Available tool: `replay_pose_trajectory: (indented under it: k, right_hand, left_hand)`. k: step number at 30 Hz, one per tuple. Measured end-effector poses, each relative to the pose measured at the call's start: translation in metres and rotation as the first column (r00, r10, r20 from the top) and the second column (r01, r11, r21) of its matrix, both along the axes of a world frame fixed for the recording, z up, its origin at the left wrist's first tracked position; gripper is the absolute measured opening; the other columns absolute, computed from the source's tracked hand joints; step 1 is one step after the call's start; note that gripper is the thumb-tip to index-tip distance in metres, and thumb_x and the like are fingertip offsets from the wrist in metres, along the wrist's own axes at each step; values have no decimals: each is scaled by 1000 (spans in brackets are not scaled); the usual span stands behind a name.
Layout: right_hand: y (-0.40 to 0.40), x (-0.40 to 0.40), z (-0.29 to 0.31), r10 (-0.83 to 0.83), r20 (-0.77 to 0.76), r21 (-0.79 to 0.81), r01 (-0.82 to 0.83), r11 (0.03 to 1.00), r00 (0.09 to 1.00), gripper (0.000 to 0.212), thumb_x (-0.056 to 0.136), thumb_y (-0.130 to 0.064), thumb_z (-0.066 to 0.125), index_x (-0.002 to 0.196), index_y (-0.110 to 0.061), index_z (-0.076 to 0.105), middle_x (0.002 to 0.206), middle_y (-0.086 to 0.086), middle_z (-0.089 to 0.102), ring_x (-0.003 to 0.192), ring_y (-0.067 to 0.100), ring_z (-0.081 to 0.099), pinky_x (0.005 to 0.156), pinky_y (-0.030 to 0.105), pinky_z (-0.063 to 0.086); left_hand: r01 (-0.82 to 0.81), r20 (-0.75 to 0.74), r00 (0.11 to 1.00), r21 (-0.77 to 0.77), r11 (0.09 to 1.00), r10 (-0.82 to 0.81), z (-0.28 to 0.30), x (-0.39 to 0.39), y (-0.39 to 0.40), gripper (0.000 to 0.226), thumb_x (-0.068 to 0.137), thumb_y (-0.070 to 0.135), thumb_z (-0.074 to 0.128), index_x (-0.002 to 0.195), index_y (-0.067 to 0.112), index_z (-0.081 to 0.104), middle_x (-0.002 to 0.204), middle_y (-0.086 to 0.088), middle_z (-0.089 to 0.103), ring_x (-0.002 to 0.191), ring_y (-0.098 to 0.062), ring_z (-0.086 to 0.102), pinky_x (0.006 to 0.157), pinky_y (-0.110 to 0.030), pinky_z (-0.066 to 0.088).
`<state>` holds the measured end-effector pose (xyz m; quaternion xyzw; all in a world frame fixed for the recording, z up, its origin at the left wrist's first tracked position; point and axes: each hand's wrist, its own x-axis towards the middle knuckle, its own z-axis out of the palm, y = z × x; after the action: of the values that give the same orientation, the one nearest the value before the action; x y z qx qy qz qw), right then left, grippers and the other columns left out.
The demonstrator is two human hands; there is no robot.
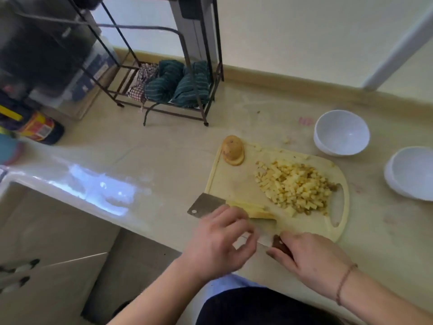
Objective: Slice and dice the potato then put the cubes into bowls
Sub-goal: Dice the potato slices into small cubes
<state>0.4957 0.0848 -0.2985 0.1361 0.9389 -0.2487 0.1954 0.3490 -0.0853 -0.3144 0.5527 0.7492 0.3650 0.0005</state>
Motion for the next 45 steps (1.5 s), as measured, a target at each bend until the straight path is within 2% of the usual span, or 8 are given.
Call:
replay_pose_trajectory:
  k: [2,4,7,18,35,38,41,45]
  right_hand:
    - [-8,0,-2,29,27,52,-31,998,999,102,53,-82,-33,100,-34,44,93,-5,67,85,17,66,62,31,42]
    - [-15,1,-6,37,39,103,-40,994,999,113,53,-79,-36,112,-29,47,98,-4,68,87,19,67,64,33,45]
    - [-25,0,-8,49,51,175,-57,983,997,111,59,-76,-31,120,-26,47,105,-3,68,92,22,67,68,35,47]
    - [-39,1,-10,-40,6,223,38,974,999,129,47,-77,-42,119,-25,50,108,-1,69,96,24,67,69,34,46]
    - [-25,25,3,-7,20,157,4,988,1000,101,61,-82,-19,114,-27,47,104,-2,66,94,23,64,70,34,40]
    - [-14,45,10,16,-54,188,-5,982,998,91,70,-83,-16,97,-28,51,89,-5,67,80,19,65,61,31,36]
    - [3,81,5,47,-128,364,2,931,991,62,94,-73,14,67,-31,51,50,-11,54,38,9,51,36,26,34]
    - [15,131,5,-137,-171,283,182,942,976,50,94,-72,27,69,-34,45,47,-22,37,38,0,45,36,18,32]
  left_hand:
    - [-73,-11,997,-294,953,73,10,-19,13,36,89,49,66,109,20,71,110,4,63,84,-17,66,65,-32,57]
    - [-46,2,998,-628,777,61,14,-36,24,63,88,65,59,138,27,55,135,9,52,106,-18,65,80,-34,56]
    - [36,35,999,-781,624,-14,14,-48,36,73,90,69,57,148,27,43,145,9,43,118,-21,60,91,-37,52]
    - [112,14,984,-829,548,-180,1,-60,59,53,92,62,53,126,22,59,119,2,57,104,-28,64,82,-37,52]
    - [259,-55,854,-818,514,-517,-4,-87,83,47,87,52,66,122,22,57,121,3,56,105,-23,56,73,-32,42]
    - [268,-76,845,-797,542,-530,-7,-91,79,48,88,54,65,124,23,57,121,4,56,103,-22,56,72,-32,42]
    - [279,-58,852,-790,546,-520,-10,-96,75,50,90,54,64,130,25,57,122,5,55,103,-21,56,71,-30,40]
    - [291,-2,891,-766,574,-454,-13,-98,68,51,91,54,64,134,27,57,127,6,54,108,-20,57,75,-29,43]
